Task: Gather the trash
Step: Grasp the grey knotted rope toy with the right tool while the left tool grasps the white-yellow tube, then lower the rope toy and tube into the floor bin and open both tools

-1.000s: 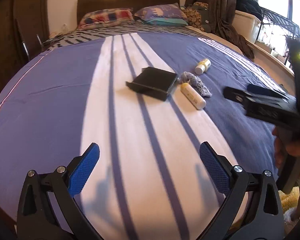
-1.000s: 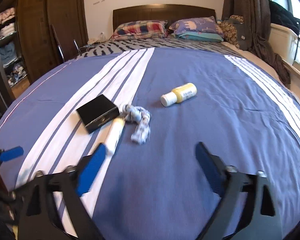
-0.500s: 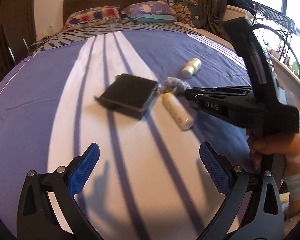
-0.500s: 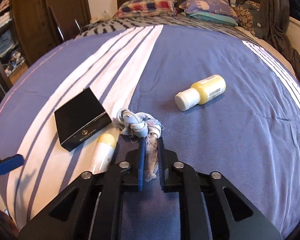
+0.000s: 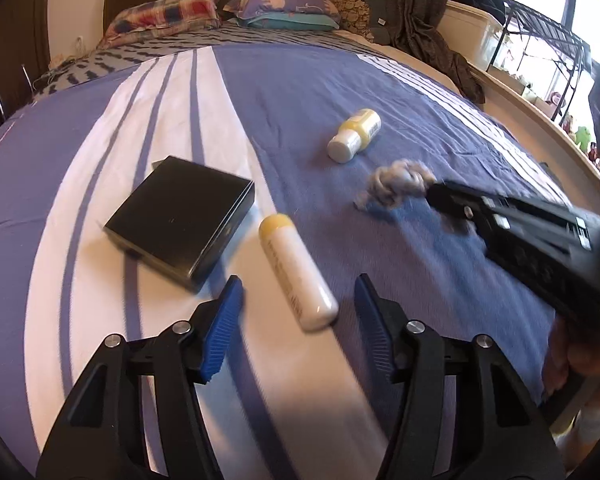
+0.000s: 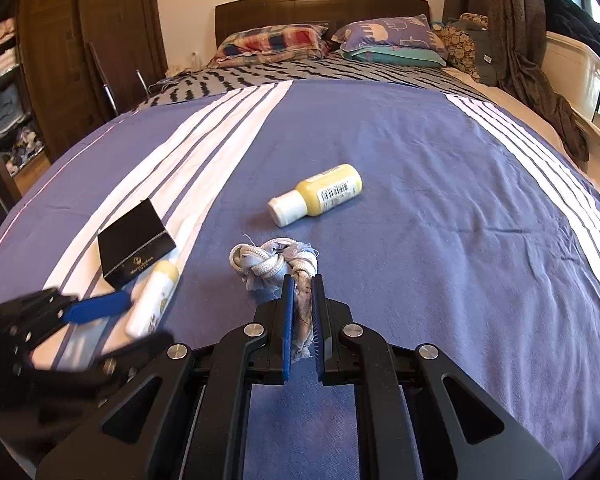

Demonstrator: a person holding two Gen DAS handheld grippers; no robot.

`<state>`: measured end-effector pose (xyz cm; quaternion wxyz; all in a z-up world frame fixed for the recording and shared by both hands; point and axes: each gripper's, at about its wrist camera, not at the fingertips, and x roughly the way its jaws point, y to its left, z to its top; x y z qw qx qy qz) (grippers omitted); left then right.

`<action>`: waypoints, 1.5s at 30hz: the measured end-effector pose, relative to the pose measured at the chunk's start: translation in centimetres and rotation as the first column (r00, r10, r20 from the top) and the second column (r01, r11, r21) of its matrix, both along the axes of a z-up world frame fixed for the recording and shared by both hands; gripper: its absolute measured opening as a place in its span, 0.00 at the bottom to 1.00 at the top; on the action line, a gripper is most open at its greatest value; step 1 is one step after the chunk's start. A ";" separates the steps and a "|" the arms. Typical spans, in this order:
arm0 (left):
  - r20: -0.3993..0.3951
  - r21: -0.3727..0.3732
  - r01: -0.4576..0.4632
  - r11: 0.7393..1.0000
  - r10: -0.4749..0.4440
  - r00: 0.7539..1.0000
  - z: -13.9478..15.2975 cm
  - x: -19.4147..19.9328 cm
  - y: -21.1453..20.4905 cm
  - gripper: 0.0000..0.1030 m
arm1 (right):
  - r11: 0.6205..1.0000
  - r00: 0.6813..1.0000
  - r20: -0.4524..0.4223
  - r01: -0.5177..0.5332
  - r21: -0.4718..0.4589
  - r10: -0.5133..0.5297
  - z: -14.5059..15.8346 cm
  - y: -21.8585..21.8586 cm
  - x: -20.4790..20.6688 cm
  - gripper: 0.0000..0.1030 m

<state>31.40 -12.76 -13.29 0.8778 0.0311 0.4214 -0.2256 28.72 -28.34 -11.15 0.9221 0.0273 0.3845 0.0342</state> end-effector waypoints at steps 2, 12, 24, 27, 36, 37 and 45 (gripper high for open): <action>-0.007 0.002 -0.006 1.000 0.006 1.000 -0.1 0.5 -0.1 0.51 | 1.000 1.000 0.001 -0.008 -0.001 0.008 -0.1 -0.1 -0.4 0.09; -0.008 0.023 -0.016 1.000 0.017 1.000 -0.1 0.0 0.0 0.18 | 0.999 0.999 0.023 -0.029 -0.045 0.030 -0.1 0.8 -3.8 0.09; 0.024 0.022 0.016 1.000 -0.017 1.000 0.9 -8.5 2.8 0.18 | 0.997 0.999 0.035 -0.027 -0.076 0.029 0.7 2.3 -10.9 0.09; 0.025 0.013 0.012 1.000 -0.013 1.000 1.0 -10.7 3.7 0.18 | 0.997 0.999 0.031 -0.034 -0.074 0.036 0.7 2.7 -12.8 0.09; 0.033 -0.015 0.006 1.000 -0.006 0.999 1.7 -17.8 5.6 0.18 | 0.997 0.998 0.028 -0.053 -0.063 0.055 1.1 4.3 -19.1 0.09; 0.035 -0.016 0.006 1.000 -0.005 0.999 1.8 -18.6 5.7 0.18 | 0.997 0.998 0.028 -0.054 -0.062 0.055 1.0 4.3 -19.6 0.09; 0.034 -0.020 0.005 1.000 -0.004 0.999 1.3 -23.8 7.1 0.18 | 0.996 0.998 0.016 -0.062 -0.060 0.063 0.3 5.2 -24.0 0.09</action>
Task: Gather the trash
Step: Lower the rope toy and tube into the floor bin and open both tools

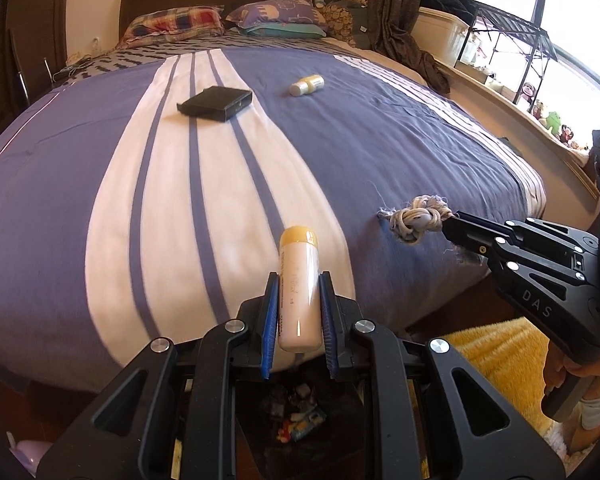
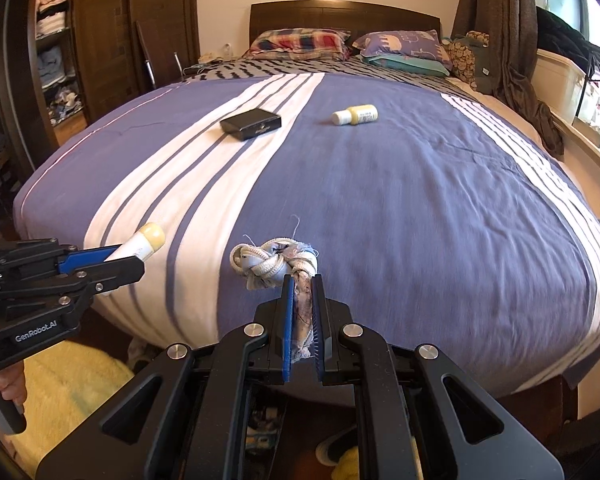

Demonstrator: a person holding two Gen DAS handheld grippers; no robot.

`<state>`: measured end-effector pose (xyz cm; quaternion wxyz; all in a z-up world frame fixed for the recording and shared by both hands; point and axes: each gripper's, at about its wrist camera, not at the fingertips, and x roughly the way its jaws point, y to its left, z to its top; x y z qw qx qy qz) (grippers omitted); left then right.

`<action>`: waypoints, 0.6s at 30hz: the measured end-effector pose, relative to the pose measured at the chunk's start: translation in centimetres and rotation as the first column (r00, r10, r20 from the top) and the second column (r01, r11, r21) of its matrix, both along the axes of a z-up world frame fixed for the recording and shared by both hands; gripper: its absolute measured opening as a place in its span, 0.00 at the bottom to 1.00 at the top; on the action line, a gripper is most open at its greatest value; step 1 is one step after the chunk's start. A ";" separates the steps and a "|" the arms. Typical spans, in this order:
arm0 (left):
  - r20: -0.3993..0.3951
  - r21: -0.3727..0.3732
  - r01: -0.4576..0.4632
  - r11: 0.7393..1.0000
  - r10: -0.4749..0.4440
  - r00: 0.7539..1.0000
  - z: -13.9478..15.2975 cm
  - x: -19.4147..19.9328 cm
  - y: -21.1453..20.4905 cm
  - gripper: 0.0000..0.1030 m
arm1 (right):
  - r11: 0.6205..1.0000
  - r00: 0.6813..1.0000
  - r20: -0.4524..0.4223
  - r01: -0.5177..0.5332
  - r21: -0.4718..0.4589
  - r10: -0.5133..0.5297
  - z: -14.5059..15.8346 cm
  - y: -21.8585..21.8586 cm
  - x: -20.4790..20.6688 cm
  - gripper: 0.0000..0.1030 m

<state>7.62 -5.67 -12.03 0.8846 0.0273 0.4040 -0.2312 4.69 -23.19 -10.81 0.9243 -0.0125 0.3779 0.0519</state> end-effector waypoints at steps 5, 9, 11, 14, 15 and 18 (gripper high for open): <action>-0.013 -0.008 -0.009 1.000 0.009 1.000 -0.8 -2.3 0.9 0.18 | 1.000 1.000 -0.017 -0.012 0.001 0.012 -0.6 0.6 -1.8 0.09; -0.031 -0.015 -0.013 1.000 0.013 0.999 -1.7 -3.4 1.6 0.18 | 1.000 0.999 -0.037 -0.027 0.001 0.027 -1.5 1.1 -3.1 0.09; -0.047 -0.013 -0.015 1.000 0.014 0.999 -2.5 -3.9 1.8 0.18 | 0.999 0.998 -0.053 -0.032 0.004 0.032 -2.1 1.4 -3.5 0.09; -0.074 -0.011 -0.024 1.000 0.023 0.997 -3.7 -4.5 2.2 0.18 | 0.999 0.996 -0.081 -0.041 0.005 0.041 -3.2 1.8 -4.0 0.09; -0.084 -0.012 -0.027 1.000 0.026 0.996 -4.2 -4.7 2.3 0.18 | 0.999 0.995 -0.091 -0.044 0.005 0.045 -3.7 1.9 -4.1 0.09; -0.112 -0.006 -0.035 0.999 0.034 0.993 -5.6 -5.0 2.6 0.18 | 0.999 0.991 -0.126 -0.052 0.003 0.052 -5.2 2.3 -4.3 0.09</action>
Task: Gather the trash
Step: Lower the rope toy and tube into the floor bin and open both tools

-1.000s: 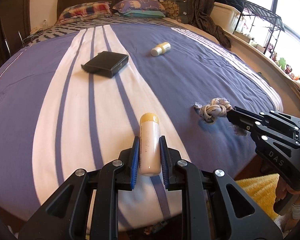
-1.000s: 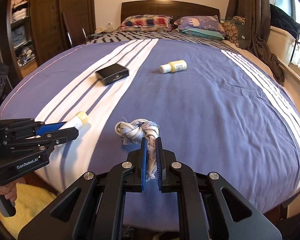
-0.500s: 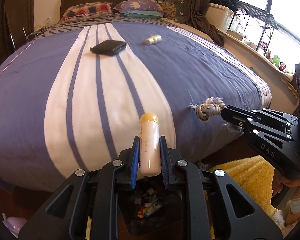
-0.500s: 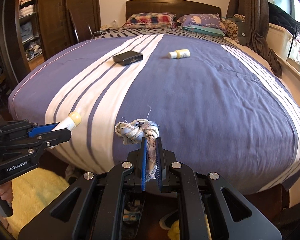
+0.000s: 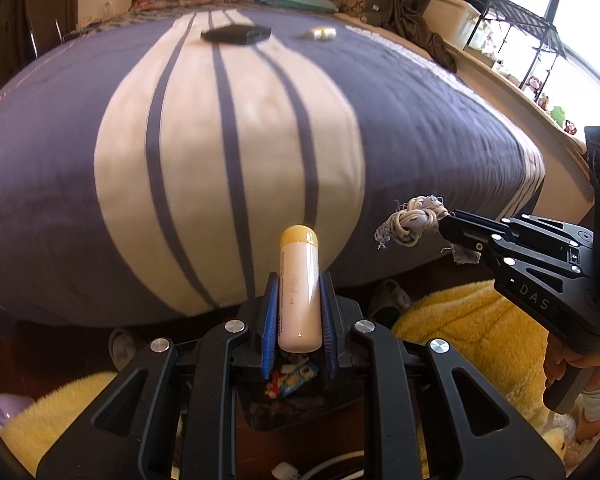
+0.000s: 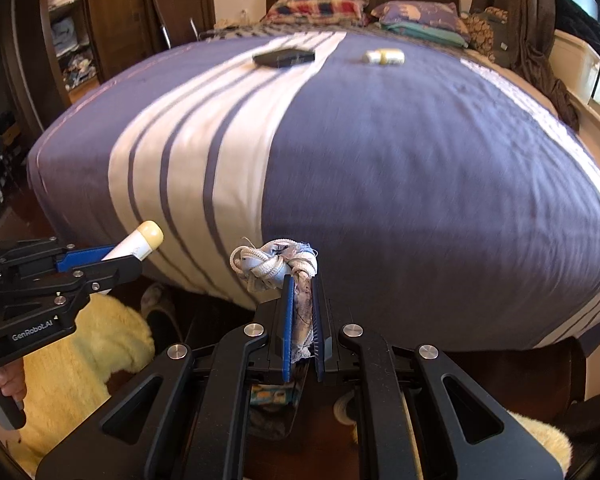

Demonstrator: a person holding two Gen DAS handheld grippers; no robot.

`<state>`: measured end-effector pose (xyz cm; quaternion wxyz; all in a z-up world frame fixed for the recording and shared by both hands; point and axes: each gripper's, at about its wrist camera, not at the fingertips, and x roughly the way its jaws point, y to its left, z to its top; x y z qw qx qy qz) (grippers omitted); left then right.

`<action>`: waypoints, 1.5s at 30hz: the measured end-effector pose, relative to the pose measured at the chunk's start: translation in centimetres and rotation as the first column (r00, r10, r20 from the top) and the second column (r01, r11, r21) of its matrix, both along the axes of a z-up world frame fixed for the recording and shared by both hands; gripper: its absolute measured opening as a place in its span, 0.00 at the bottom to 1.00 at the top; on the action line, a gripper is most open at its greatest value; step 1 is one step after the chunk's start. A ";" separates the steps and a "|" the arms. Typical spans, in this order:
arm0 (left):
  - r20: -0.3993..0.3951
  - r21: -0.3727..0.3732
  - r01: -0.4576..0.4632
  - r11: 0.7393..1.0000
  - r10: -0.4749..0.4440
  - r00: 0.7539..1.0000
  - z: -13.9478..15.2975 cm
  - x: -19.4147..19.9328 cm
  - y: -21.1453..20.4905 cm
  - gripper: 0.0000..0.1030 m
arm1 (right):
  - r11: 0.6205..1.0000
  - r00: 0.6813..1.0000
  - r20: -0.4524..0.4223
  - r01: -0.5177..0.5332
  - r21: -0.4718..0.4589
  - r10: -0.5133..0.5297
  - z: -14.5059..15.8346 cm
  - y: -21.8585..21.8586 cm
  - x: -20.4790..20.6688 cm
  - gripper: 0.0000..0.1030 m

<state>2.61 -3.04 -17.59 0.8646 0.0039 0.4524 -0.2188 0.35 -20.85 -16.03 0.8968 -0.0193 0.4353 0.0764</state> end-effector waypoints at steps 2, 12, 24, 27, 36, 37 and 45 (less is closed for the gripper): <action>-0.020 0.003 -0.003 1.000 0.003 1.000 -0.9 -0.2 0.2 0.18 | 1.000 1.000 -0.029 -0.004 -0.002 0.004 -1.2 0.1 0.1 0.09; -0.140 0.021 -0.001 1.000 0.003 0.990 -6.3 -0.6 0.0 0.18 | 1.000 0.991 -0.129 -0.022 0.010 0.023 -5.8 0.7 0.3 0.09; -0.301 0.047 0.040 0.998 -0.024 0.953 -13.0 0.0 -1.2 0.18 | 0.995 0.952 -0.304 -0.021 0.093 0.049 -11.9 0.8 1.8 0.09; -0.339 0.054 0.054 0.997 -0.033 0.940 -14.1 0.4 -1.6 0.18 | 0.994 0.941 -0.333 -0.029 0.103 0.062 -13.0 1.4 2.4 0.09; -0.397 0.043 0.056 0.997 -0.034 0.917 -16.0 0.9 -1.3 0.18 | 0.992 0.914 -0.396 -0.046 0.121 0.090 -15.3 3.0 3.6 0.13; -0.401 0.044 0.056 0.997 -0.034 0.915 -16.1 0.9 -1.3 0.18 | 0.991 0.912 -0.399 -0.046 0.124 0.092 -15.4 3.1 3.7 0.14; -0.393 0.043 0.034 0.998 -0.015 0.919 -15.8 1.1 -0.6 0.33 | 0.991 0.922 -0.379 -0.033 0.131 0.081 -14.7 3.2 3.9 0.46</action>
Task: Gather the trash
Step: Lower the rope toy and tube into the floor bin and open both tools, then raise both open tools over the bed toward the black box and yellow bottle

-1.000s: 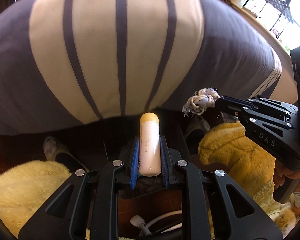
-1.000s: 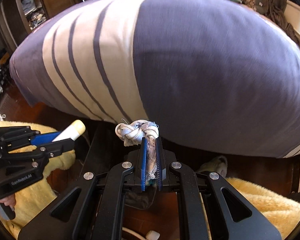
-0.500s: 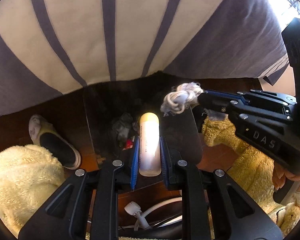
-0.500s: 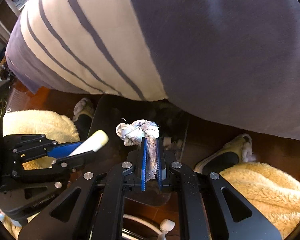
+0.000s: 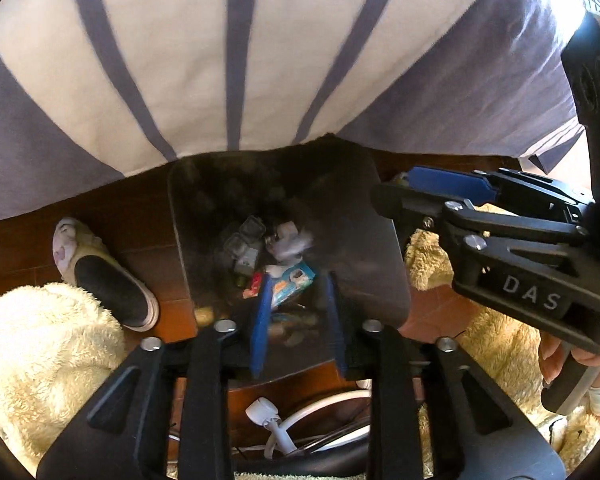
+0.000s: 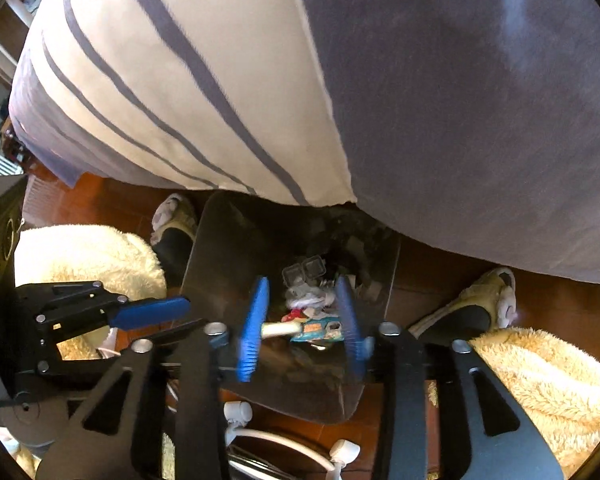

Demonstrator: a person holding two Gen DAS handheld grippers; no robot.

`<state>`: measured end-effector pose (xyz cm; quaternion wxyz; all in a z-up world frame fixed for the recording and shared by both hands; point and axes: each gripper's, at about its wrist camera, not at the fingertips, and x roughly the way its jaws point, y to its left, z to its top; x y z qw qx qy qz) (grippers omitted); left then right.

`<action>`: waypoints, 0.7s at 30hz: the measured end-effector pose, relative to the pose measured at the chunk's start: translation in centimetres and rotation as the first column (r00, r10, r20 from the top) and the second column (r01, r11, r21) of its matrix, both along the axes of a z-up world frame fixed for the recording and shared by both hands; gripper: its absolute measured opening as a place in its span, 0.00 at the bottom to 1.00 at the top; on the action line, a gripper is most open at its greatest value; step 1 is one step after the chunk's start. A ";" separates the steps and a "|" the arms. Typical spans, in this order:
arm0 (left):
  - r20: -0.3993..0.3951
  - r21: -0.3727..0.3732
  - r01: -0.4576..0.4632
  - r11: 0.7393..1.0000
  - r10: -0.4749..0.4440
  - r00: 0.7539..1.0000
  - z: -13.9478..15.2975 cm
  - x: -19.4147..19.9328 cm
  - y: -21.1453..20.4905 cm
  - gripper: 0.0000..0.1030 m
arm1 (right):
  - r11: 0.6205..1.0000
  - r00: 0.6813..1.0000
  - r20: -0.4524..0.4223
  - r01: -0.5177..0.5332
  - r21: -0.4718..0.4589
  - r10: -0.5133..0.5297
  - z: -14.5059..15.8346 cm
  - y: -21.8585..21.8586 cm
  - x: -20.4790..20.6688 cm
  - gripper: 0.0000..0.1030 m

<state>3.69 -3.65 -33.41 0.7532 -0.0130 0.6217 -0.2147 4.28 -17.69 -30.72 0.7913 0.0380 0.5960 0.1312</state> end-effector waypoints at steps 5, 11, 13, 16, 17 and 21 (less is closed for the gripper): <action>0.046 -0.003 -0.052 0.999 0.052 0.998 2.0 -0.2 1.1 0.59 | 0.998 0.997 0.060 0.044 -0.048 -0.042 1.8 -1.0 -0.3 0.82; 0.109 0.001 -0.068 0.998 0.067 0.992 4.5 -0.7 1.9 0.85 | 0.993 0.984 0.151 0.105 -0.059 -0.095 4.4 -2.5 -0.9 0.93; 0.130 0.000 -0.063 0.998 0.063 0.989 5.4 -0.9 1.8 0.88 | 0.992 0.980 0.166 0.118 -0.040 -0.110 5.1 -3.1 -1.1 0.93; 0.153 -0.011 -0.062 0.998 0.063 0.986 6.4 -1.1 1.9 0.89 | 0.992 0.976 0.183 0.125 -0.024 -0.118 6.1 -3.4 -1.4 0.93; 0.160 -0.014 -0.061 0.998 0.063 0.985 6.8 -1.2 1.8 0.89 | 0.992 0.975 0.189 0.125 -0.018 -0.120 6.4 -3.5 -1.5 0.93; 0.205 -0.029 -0.051 0.998 0.056 0.977 8.8 -1.5 1.5 0.89 | 0.992 0.965 0.230 0.127 0.009 -0.125 8.1 -3.8 -1.9 0.93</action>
